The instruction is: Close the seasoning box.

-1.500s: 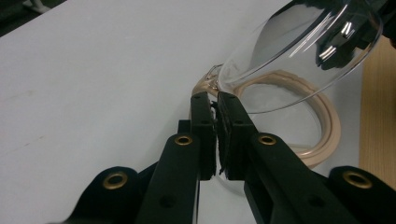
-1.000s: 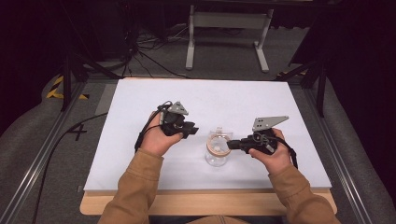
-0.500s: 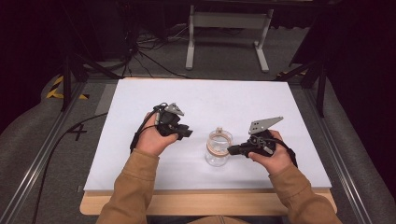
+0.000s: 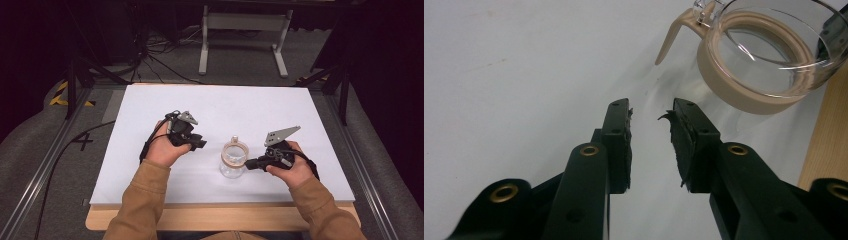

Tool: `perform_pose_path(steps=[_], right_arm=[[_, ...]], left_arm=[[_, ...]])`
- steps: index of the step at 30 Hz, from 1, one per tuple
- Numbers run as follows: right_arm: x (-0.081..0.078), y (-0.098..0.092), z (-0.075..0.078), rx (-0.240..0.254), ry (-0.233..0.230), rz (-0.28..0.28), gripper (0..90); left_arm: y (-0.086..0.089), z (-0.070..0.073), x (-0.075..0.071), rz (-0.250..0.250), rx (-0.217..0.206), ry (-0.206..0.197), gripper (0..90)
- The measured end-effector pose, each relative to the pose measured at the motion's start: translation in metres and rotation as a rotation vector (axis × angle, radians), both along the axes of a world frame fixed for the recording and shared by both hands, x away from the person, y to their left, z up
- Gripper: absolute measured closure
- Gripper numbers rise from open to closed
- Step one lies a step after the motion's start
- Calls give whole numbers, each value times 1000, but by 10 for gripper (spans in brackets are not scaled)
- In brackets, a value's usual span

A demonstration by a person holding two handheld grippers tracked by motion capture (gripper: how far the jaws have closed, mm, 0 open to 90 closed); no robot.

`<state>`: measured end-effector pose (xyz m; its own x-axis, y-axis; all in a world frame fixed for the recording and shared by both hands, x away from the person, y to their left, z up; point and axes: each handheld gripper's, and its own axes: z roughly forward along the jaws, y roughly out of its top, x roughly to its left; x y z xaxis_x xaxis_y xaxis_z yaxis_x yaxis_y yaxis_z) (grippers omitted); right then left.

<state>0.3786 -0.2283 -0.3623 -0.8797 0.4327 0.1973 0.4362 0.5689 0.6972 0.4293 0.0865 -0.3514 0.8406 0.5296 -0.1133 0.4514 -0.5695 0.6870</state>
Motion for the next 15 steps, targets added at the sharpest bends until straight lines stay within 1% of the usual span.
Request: perform_pose_path(steps=[1, 4, 5, 8, 10, 11, 12, 13, 15], right_arm=[[0, 0, 0, -4, 4, 0, 900], [0, -2, 0, -2, 8, 1, 900], [0, -3, 1, -1, 10, 0, 900], [0, -5, 3, 3, 3, -5, 900], [0, -6, 6, 11, -10, -9, 900], [-1, -7, 8, 17, -15, -11, 900], [-1, -8, 10, 23, -28, -13, 900], [-1, -10, 12, 31, -37, -15, 900], [0, -16, 19, 49, -58, -22, 900]], left_arm=[[0, -1, 0, 4, -3, -6, 660], [0, 0, 0, 5, -9, 0, 661], [0, 0, 0, 2, -4, -3, 661], [1, 0, -1, 7, -18, -2, 657], [2, 1, -2, 12, -17, -4, 651], [2, 1, -2, 13, -20, -12, 646], [3, 2, -3, 16, -20, -10, 639], [3, 2, -4, 21, -37, -19, 625], [6, 3, -6, 29, -40, -30, 608]])
